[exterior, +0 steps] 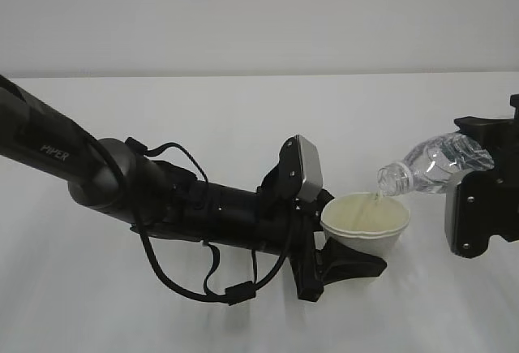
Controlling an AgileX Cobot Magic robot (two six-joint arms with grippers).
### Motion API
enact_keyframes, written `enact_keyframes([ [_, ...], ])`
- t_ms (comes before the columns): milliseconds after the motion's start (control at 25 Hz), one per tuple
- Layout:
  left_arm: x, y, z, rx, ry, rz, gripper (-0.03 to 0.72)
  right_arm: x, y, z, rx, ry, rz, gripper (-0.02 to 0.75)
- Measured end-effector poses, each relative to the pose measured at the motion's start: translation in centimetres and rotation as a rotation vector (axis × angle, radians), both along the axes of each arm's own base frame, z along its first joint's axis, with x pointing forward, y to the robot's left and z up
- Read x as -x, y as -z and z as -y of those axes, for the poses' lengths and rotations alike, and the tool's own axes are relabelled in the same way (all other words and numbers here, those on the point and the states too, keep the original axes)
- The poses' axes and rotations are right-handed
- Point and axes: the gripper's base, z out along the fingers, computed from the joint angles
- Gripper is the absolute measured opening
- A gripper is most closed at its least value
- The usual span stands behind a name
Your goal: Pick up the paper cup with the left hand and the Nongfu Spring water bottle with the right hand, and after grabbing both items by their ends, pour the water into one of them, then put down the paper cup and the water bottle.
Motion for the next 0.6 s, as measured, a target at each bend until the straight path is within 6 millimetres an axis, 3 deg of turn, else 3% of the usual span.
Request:
enact_keyframes([
  [600,0.01,0.01,0.00,-0.001,0.002,0.000,0.435,0.00,-0.03,-0.04,0.003,-0.006,0.004,0.386],
])
